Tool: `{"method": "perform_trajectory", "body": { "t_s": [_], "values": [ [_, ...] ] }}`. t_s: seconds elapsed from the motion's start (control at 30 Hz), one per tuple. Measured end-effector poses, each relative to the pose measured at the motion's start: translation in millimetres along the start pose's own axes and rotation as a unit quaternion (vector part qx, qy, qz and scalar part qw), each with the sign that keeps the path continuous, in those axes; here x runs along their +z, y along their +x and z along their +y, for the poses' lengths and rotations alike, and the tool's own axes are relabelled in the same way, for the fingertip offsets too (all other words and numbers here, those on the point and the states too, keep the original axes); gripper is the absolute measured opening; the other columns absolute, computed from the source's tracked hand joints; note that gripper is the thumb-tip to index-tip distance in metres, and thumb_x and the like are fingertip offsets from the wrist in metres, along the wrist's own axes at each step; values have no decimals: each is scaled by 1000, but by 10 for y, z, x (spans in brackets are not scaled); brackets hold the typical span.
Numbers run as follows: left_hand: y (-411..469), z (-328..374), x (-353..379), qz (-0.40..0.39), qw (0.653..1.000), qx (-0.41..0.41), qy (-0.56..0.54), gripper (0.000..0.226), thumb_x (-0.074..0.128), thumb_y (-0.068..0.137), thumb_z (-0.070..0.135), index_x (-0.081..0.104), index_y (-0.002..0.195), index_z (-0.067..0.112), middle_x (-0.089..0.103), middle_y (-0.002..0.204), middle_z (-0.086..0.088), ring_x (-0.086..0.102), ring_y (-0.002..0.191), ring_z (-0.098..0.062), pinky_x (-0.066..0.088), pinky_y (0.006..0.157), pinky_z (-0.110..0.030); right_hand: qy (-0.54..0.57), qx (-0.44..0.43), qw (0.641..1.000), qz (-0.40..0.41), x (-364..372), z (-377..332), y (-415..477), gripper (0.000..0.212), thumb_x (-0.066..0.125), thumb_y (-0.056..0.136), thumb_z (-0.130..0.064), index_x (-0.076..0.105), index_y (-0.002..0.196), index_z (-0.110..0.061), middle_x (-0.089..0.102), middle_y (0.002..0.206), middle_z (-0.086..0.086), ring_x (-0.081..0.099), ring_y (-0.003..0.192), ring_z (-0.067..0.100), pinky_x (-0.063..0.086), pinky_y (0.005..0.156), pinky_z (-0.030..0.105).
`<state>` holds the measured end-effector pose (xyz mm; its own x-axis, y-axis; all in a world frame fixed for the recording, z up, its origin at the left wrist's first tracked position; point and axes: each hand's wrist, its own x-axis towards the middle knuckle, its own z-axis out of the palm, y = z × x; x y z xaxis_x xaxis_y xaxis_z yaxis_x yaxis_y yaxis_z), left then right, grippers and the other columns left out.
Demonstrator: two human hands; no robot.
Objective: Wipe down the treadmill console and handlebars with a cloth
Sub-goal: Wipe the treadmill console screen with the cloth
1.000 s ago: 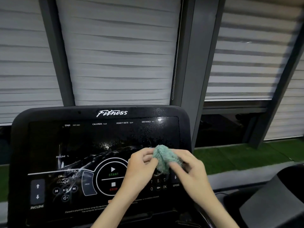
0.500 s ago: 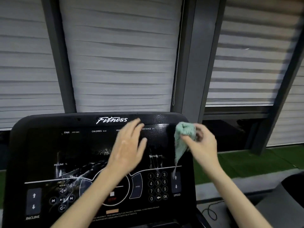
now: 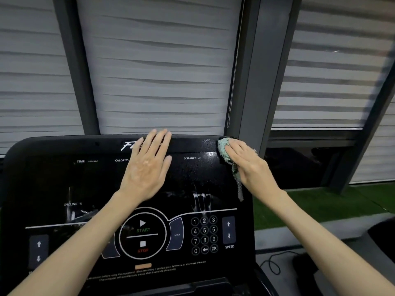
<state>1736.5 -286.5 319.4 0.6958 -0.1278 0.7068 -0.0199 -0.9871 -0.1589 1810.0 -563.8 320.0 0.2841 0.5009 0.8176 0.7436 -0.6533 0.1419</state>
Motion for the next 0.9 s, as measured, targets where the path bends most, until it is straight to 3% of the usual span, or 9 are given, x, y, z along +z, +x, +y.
{"method": "perform_trajectory", "body": {
  "t_s": [0.13, 0.3, 0.47, 0.53, 0.67, 0.83, 0.9],
  "values": [
    [1, 34, 9, 9, 1000, -6, 17, 58, 26, 102, 33, 27, 152, 6, 34, 155, -12, 26, 145, -30, 20, 117, -45, -20, 1, 1000, -21, -55, 103, 121, 58, 28, 80, 11, 61, 126, 0, 60, 131, 13, 55, 124, 28, 39, 103, 25],
    [-7, 40, 19, 20, 999, -6, 32, 57, 26, 102, 32, 27, 152, 4, 33, 155, -13, 26, 145, -31, 21, 117, -46, 19, 0, 1000, -16, 105, -46, -438, 52, 28, 87, 10, 57, 129, 3, 50, 139, 18, 44, 134, 31, 31, 115, 38],
    [-11, 59, 33, 32, 999, -10, 33, 56, 27, 102, 31, 26, 152, 4, 34, 155, -14, 26, 145, -31, 21, 117, -47, 43, -19, 991, -125, 187, -366, -1694, 65, 33, 79, 14, 43, 141, -4, 46, 145, 14, 29, 143, 23, 22, 118, 40],
    [-5, 62, 35, 37, 999, -10, 29, 56, 29, 102, 30, 27, 152, 4, 34, 155, -14, 26, 145, -31, 20, 117, -46, 42, -38, 986, -159, 153, -412, -1912, 68, 31, 79, 12, 40, 143, -9, 44, 148, 8, 29, 143, 21, 25, 116, 41],
    [-3, 69, 38, 41, 999, -7, 28, 56, 30, 102, 29, 27, 152, 4, 34, 154, -14, 26, 145, -32, 20, 117, -46, 48, -60, 984, -163, 72, -220, -1581, 69, 30, 78, 14, 39, 142, -8, 42, 148, 11, 28, 143, 23, 19, 119, 40],
    [-9, 57, 28, 39, 999, -6, 29, 56, 29, 102, 30, 27, 152, 4, 34, 154, -14, 26, 145, -32, 21, 117, -46, 3, -34, 995, -89, 2, 80, -480, 67, 31, 75, 20, 49, 136, -1, 48, 142, 15, 36, 137, 29, 19, 119, 37],
    [-10, 55, 28, 38, 999, -7, 27, 56, 28, 102, 30, 27, 152, 4, 34, 154, -14, 26, 145, -32, 20, 117, -45, -10, -16, 997, -71, 8, 134, -151, 63, 34, 78, 19, 51, 135, -1, 48, 143, 15, 38, 137, 31, 24, 117, 41]
  ]
}}
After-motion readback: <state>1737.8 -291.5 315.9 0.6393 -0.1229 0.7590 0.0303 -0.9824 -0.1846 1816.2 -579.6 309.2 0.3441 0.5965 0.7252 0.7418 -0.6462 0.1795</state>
